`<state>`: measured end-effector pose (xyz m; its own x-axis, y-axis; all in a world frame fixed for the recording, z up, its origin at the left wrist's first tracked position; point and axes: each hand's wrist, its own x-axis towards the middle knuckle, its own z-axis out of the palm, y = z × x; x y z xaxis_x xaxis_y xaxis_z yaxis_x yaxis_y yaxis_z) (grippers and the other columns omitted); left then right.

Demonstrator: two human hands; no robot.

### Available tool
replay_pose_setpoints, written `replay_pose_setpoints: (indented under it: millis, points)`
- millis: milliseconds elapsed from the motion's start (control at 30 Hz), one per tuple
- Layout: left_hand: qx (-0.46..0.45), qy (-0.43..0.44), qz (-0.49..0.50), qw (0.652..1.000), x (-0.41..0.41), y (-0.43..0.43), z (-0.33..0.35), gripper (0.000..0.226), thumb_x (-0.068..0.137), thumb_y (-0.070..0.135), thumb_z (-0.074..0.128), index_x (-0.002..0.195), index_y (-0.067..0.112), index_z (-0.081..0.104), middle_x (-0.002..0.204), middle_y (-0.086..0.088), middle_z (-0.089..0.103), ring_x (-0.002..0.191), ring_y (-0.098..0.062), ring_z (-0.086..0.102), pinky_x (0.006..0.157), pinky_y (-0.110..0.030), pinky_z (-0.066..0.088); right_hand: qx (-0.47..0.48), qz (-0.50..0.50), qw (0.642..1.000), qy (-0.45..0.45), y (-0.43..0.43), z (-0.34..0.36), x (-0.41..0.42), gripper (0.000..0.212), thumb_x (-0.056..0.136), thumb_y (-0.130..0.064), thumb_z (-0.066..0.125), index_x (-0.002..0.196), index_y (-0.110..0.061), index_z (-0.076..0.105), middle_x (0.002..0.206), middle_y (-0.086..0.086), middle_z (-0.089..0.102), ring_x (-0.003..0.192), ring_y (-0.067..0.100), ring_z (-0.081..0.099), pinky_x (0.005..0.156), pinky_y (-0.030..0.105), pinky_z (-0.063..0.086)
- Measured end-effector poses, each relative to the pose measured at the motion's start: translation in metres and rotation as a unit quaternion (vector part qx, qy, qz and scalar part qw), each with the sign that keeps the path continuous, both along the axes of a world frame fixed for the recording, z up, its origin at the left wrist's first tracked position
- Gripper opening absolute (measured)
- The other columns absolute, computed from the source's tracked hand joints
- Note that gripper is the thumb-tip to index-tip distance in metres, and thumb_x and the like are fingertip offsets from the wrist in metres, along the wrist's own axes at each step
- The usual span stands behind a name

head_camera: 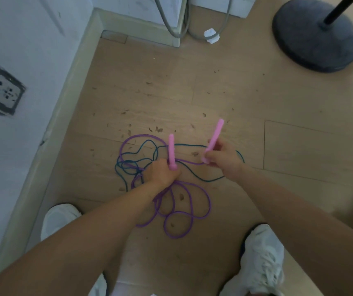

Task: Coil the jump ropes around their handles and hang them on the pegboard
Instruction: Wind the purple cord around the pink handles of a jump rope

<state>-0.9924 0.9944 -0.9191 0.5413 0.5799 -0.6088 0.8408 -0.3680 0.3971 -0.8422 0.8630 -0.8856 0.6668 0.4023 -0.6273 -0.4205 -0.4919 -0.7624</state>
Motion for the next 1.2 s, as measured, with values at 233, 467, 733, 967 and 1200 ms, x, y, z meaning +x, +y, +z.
replay_pose_setpoints:
  millis: [233, 467, 733, 967, 1200]
  points:
    - [-0.090, -0.085, -0.024, 0.992, -0.016, 0.028, 0.039, 0.018, 0.079, 0.027, 0.073, 0.068, 0.017, 0.064, 0.067, -0.005, 0.067, 0.064, -0.020, 0.064, 0.054, -0.029, 0.041, 0.004, -0.040, 0.998, 0.053, 0.000, 0.036, -0.005, 0.019, 0.077, 0.001, 0.054, 0.082, -0.017, 0.051, 0.075, 0.006, 0.060, 0.067, 0.016, 0.054, 0.055, 0.024, 0.042]
    - [-0.144, -0.170, -0.007, 0.975, -0.011, 0.083, 0.132, 0.009, 0.081, 0.017, 0.066, 0.078, 0.014, 0.058, 0.079, -0.016, 0.066, 0.064, -0.031, 0.064, 0.060, -0.035, 0.058, 0.046, 0.057, 0.997, 0.005, 0.017, 0.122, 0.004, 0.011, 0.092, -0.017, 0.052, 0.082, -0.016, 0.053, 0.057, 0.003, 0.048, 0.045, 0.014, 0.040, 0.040, 0.023, 0.033]
    - [-0.134, -0.234, -0.072, 0.960, -0.009, 0.107, 0.299, 0.004, 0.095, 0.008, 0.053, 0.097, 0.011, 0.055, 0.088, -0.010, 0.068, 0.077, -0.023, 0.068, 0.070, -0.033, 0.059, 0.099, 0.110, 0.985, -0.090, 0.019, 0.264, 0.001, 0.031, 0.096, -0.035, 0.049, 0.073, -0.016, 0.059, 0.064, 0.005, 0.054, 0.052, 0.015, 0.049, 0.047, 0.027, 0.038]
    - [-0.163, -0.385, -0.086, 0.904, -0.027, 0.076, 0.411, 0.025, 0.098, 0.021, 0.061, 0.117, 0.011, 0.048, 0.093, -0.006, 0.071, 0.074, -0.017, 0.069, 0.069, -0.025, 0.058, 0.149, 0.133, 0.957, -0.212, 0.004, 0.374, -0.029, 0.027, 0.097, -0.026, 0.061, 0.111, -0.004, 0.069, 0.099, 0.008, 0.068, 0.072, 0.012, 0.052, 0.057, 0.022, 0.042]
    - [-0.200, -0.453, -0.022, 0.868, -0.039, 0.040, 0.412, 0.038, 0.096, 0.036, 0.057, 0.112, 0.005, 0.069, 0.078, 0.009, 0.062, 0.071, -0.004, 0.057, 0.076, -0.018, 0.050, 0.273, 0.080, 0.949, -0.135, -0.003, 0.392, -0.065, 0.030, 0.092, -0.006, 0.066, 0.116, 0.009, 0.061, 0.087, 0.014, 0.064, 0.066, 0.017, 0.055, 0.060, 0.025, 0.049]
